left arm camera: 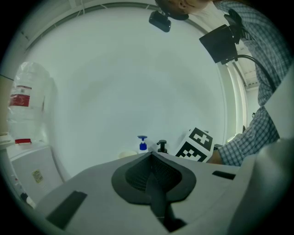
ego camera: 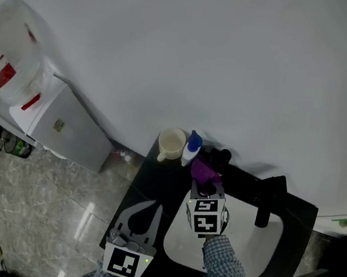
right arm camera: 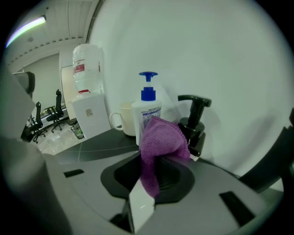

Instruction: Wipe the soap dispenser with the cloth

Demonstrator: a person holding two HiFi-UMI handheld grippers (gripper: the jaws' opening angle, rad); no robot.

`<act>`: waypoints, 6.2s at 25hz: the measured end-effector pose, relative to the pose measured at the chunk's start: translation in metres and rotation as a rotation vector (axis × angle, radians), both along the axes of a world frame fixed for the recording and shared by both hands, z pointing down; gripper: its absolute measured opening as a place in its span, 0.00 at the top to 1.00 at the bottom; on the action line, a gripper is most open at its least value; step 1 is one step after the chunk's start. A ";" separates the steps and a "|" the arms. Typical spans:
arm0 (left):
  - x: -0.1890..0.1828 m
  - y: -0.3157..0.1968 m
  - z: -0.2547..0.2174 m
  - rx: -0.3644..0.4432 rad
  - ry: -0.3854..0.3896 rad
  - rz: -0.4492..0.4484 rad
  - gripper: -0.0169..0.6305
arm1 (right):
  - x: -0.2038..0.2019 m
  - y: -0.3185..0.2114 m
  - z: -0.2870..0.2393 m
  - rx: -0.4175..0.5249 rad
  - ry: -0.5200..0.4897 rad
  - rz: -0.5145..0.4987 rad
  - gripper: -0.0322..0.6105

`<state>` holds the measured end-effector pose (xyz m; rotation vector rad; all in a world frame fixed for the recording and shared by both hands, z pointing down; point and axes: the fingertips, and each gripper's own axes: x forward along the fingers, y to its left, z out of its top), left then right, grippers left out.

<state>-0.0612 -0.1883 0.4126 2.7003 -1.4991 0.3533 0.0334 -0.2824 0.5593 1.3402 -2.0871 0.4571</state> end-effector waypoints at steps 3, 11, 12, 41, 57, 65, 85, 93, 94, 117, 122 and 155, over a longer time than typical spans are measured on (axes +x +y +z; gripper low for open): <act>0.010 -0.002 -0.009 0.017 0.009 0.020 0.97 | 0.001 0.010 -0.021 0.025 -0.032 -0.005 0.83; 0.032 -0.006 -0.020 0.045 -0.001 0.070 0.97 | 0.015 -0.008 -0.095 0.159 -0.122 0.023 0.83; 0.034 -0.006 -0.020 0.043 0.002 0.070 0.97 | 0.019 -0.013 -0.100 0.169 -0.127 0.033 0.83; 0.039 0.002 -0.012 0.028 -0.028 0.086 0.97 | 0.090 -0.006 0.001 -0.036 -0.063 0.209 0.83; 0.051 0.007 -0.022 0.048 -0.009 0.101 0.97 | 0.076 0.000 -0.110 0.183 -0.107 0.141 0.83; 0.050 0.007 -0.023 0.049 -0.018 0.092 0.97 | 0.092 -0.028 -0.110 0.210 -0.085 0.183 0.83; 0.037 0.010 -0.014 0.032 -0.025 0.089 0.97 | 0.125 0.003 -0.016 0.040 0.114 0.228 0.83; 0.037 0.017 -0.027 0.056 0.001 0.137 0.97 | 0.114 0.049 -0.078 0.177 -0.021 0.331 0.83; 0.037 0.019 -0.030 0.061 0.009 0.145 0.97 | 0.110 0.057 -0.087 0.200 -0.045 0.350 0.83; 0.042 0.122 -0.050 0.113 0.038 0.215 0.97 | 0.085 0.217 -0.165 0.424 -0.207 0.431 0.83; 0.055 0.189 -0.060 0.146 0.021 0.219 0.97 | 0.088 0.281 -0.183 0.492 -0.135 0.370 0.83; 0.029 0.334 -0.085 0.157 0.072 0.245 0.97 | 0.042 0.438 -0.218 0.531 -0.237 0.371 0.83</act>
